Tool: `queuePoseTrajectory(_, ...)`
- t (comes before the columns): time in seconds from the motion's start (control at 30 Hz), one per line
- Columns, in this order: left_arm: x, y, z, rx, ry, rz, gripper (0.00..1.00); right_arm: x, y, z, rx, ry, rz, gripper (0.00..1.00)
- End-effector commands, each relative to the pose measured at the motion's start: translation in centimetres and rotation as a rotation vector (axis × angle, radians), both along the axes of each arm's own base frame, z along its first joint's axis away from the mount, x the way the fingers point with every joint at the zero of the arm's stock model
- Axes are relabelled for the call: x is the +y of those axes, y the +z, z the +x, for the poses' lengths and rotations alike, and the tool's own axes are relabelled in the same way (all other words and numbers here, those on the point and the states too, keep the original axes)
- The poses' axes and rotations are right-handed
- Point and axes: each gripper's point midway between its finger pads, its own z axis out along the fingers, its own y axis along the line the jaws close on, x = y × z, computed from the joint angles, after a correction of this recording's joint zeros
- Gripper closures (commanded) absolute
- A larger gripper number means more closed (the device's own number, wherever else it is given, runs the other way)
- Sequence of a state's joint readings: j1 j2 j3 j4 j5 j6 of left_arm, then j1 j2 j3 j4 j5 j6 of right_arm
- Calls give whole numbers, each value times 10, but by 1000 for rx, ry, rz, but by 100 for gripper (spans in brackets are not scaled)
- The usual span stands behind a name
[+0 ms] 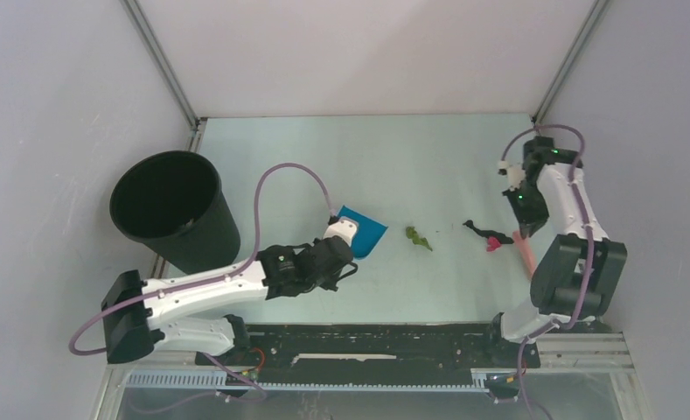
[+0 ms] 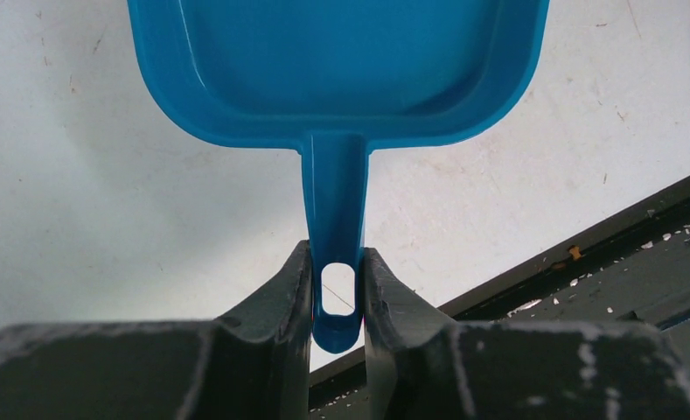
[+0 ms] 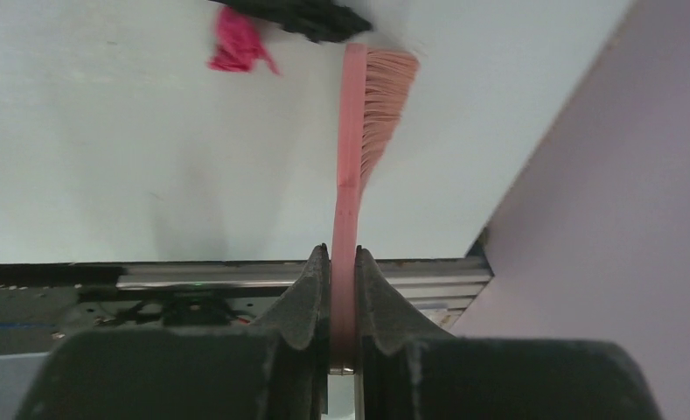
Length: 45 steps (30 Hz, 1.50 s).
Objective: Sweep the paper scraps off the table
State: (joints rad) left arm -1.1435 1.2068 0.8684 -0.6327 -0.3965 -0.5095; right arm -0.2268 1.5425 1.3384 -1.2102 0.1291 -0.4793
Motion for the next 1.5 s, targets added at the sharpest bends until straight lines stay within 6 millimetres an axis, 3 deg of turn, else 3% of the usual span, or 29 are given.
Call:
queuePoseTrajectory(0.0, 7, 9, -2, -22, 40, -66, 97, 61, -9, 8, 58, -21, 128, 100)
queuePoseTrajectory(0.17, 18, 4, -7, -20, 66, -86, 97, 127, -14, 25, 96, 75, 207, 100)
queuePoseTrajectory(0.3, 22, 5, -9, -24, 71, -111, 97, 167, -7, 33, 98, 152, 278, 100)
queuePoseTrajectory(0.43, 22, 4, -10, -24, 69, -113, 97, 176, -3, 33, 100, 170, 316, 100)
queuePoseTrajectory(0.57, 16, 1, -10, -13, 51, -112, 97, 175, 26, 29, 43, 166, 408, 100)
queuePoseTrajectory(0.7, 9, -1, -10, -4, 28, -106, 97, 152, 56, 25, -57, 156, 421, 100)
queuePoseTrajectory(0.93, 5, -2, -11, 7, 16, -111, 97, 79, 62, 1, -108, 76, 320, 100)
queuePoseTrajectory(1.07, 3, -4, -12, 13, 5, -110, 97, 33, 64, 4, -190, 18, 182, 100)
queuePoseTrajectory(1.17, 2, -7, -14, 27, -28, -72, 97, 3, 72, 20, -230, 3, 71, 100)
queuePoseTrajectory(1.3, 7, -11, -18, 61, -82, 33, 97, -28, 84, 63, -299, -19, -65, 100)
queuePoseTrajectory(1.47, 10, -17, -33, 144, -156, 96, 99, -15, 59, 98, -264, 18, -114, 100)
